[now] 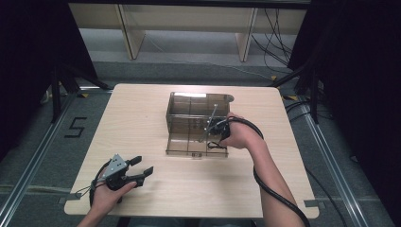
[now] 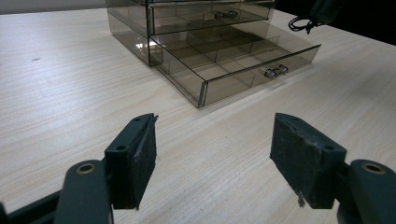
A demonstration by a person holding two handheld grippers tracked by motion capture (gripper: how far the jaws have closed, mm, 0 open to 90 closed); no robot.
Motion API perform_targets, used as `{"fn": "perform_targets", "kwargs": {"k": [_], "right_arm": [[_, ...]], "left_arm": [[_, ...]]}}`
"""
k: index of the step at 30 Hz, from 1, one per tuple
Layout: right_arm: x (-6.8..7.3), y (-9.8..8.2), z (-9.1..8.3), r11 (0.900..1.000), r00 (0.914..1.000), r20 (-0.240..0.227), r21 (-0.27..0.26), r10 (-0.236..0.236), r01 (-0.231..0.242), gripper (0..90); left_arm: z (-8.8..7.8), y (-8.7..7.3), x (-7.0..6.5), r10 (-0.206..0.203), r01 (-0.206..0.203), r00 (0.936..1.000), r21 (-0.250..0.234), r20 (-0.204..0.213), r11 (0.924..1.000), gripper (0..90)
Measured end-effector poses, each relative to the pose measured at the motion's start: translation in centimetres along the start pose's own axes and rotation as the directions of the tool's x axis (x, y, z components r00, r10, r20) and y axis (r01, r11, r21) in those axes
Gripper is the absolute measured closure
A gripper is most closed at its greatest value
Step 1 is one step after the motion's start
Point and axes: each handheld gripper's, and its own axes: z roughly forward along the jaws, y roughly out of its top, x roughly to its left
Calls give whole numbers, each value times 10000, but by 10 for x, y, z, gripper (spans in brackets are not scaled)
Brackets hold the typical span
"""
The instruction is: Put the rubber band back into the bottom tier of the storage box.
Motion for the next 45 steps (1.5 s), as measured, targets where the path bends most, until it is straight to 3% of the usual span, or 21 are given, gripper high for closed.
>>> {"fn": "perform_targets", "kwargs": {"k": [11,12,13,15,38,41,45], "right_arm": [[-8,4,2,9999,10000,-27,137,29,-29,877],[-12,5,4,9995,9995,13,8,-322,322,877],[-10,5,4,9998,9999,-13,186,107,-107,877],[-11,5,4,9993,9995,-11,193,309,-309,877],[-21,8,10,9993,9996,-59,250,286,-285,876],[-20,8,12,9979,9983,-77,297,573,-570,876],[-22,9,15,9990,9995,-73,320,315,-313,876]], "left_arm": [[0,0,0,-11,11,10000,-4,9,10000,310],[0,0,0,-4,4,10000,-1,9,10000,311],[0,0,0,4,-4,10000,-5,11,10000,310],[0,0,0,6,-6,10000,-5,8,10000,310],[0,0,0,11,-11,10000,-9,15,10000,311],[0,0,0,9,-9,10000,-16,14,10000,310],[0,0,0,4,-4,10000,-12,22,10000,310]]}}
